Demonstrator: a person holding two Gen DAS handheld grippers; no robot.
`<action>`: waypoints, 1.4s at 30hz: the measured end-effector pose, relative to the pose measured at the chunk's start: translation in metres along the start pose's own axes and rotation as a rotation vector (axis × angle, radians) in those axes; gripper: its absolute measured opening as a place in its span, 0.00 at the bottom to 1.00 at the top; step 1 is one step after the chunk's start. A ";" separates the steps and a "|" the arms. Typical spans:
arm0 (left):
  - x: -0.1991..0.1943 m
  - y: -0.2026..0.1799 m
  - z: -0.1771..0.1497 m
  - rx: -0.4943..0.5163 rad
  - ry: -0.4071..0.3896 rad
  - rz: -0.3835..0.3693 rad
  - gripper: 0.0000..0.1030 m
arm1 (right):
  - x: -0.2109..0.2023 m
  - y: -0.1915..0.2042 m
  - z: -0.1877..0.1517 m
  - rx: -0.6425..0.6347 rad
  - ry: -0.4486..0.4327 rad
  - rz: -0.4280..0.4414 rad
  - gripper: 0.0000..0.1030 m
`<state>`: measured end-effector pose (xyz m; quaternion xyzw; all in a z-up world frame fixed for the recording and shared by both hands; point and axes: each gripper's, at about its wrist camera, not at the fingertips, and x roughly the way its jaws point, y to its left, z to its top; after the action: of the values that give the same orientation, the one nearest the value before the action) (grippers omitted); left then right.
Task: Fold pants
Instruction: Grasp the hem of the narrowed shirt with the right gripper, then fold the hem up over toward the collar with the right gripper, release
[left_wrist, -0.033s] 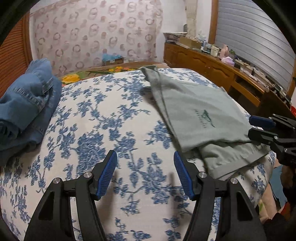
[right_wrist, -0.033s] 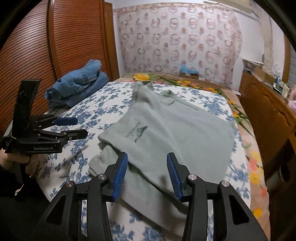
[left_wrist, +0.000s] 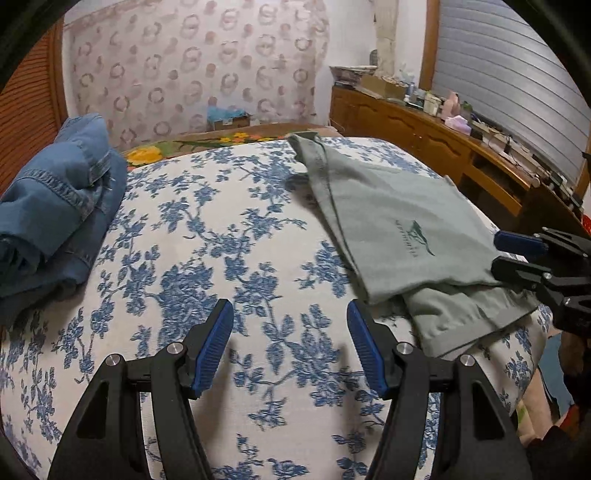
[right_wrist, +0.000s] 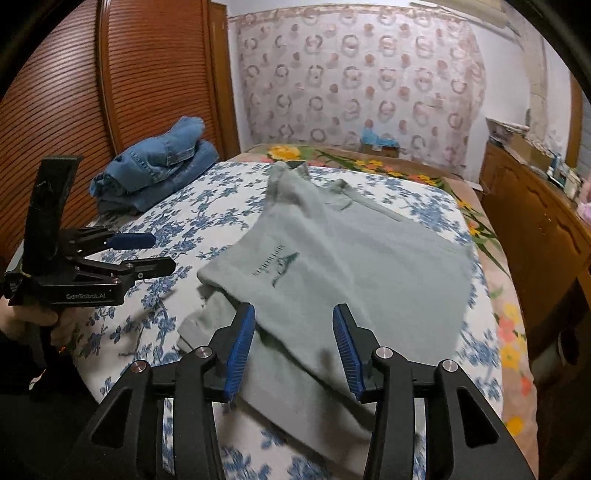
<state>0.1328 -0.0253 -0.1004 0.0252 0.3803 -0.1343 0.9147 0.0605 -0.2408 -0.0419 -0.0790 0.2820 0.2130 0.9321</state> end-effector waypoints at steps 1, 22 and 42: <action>-0.001 0.002 0.000 -0.005 -0.005 0.000 0.69 | 0.004 0.001 0.002 -0.008 0.004 0.004 0.44; -0.015 0.035 0.002 -0.077 -0.054 -0.010 0.72 | 0.075 0.036 0.035 -0.195 0.099 0.100 0.44; -0.021 0.045 0.001 -0.099 -0.082 0.001 0.95 | 0.079 0.043 0.039 -0.248 0.068 0.076 0.05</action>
<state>0.1316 0.0225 -0.0871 -0.0252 0.3488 -0.1158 0.9297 0.1198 -0.1637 -0.0555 -0.1901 0.2879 0.2788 0.8963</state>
